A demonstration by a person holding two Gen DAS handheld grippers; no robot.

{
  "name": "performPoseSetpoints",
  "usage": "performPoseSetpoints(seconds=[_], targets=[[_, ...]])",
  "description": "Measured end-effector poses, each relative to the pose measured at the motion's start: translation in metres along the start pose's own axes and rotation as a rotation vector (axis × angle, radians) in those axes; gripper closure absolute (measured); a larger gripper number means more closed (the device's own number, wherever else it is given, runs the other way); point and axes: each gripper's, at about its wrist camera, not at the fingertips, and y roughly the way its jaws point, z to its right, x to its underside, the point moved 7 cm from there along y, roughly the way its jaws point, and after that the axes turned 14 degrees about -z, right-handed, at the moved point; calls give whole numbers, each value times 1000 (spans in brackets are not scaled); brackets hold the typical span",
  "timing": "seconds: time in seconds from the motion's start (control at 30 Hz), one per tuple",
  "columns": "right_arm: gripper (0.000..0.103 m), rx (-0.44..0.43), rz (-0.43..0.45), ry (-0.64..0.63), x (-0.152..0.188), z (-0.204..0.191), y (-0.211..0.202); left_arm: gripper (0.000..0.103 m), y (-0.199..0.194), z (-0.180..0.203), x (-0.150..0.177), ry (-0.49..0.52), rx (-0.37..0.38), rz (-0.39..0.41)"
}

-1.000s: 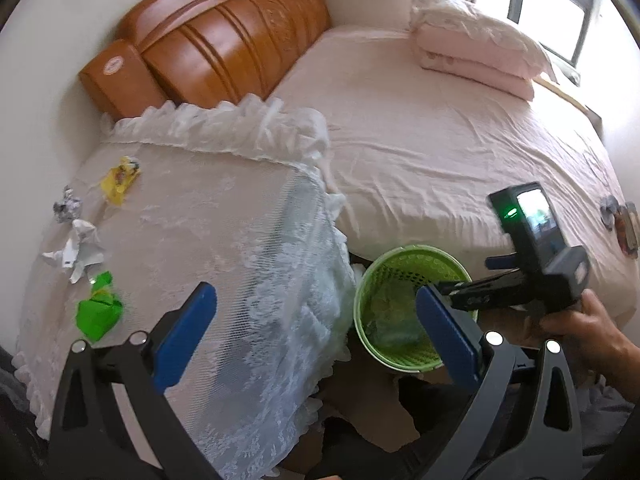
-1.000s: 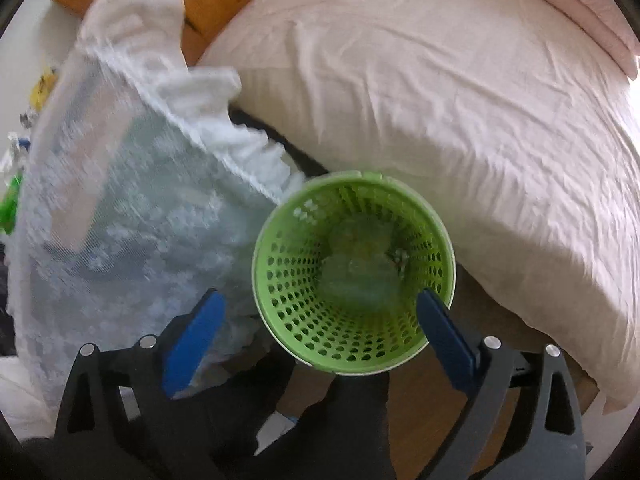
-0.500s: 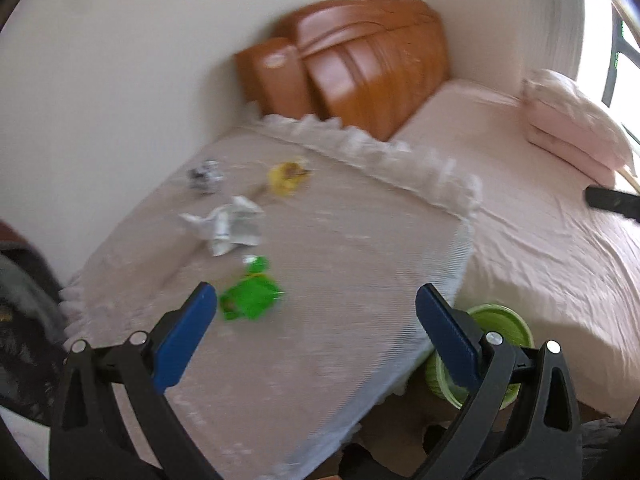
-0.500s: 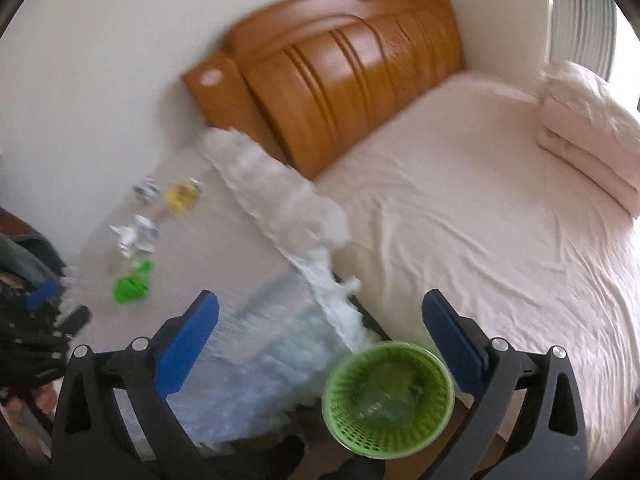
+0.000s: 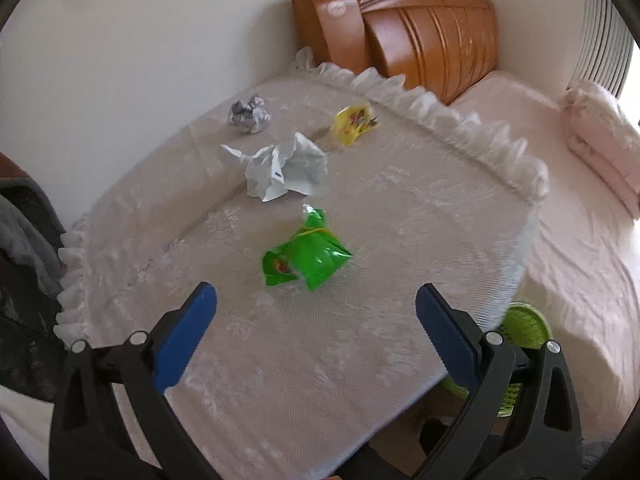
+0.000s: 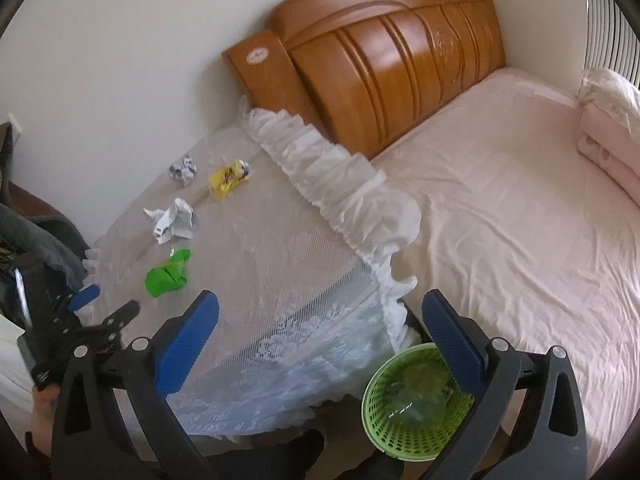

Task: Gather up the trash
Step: 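Grasp the green bag tied with a yellow band with the left tool, then grasp the crumpled white paper wrapper with the right tool while the left tool holds the green bag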

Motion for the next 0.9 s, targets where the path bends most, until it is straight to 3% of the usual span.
performPoseSetpoints(seconds=[0.17,0.53,0.63,0.7,0.9], targets=[[2,10,-57,19,7,-3,22,8,44,-7,-16,-7,5,-75],[2,-6,-119,74,7,0,54,8,98,-2,-43,-30,-7,-153],[2,-4,-122,73,3,1,57,19,101,-1,-43,-23,-21,-163],[2,-3,-121,70,1,0,58,32,103,-3,-41,-45,-17,-178],[2,0,-118,42,-3,-5,58,37,105,-13,-39,-131,1,-194]])
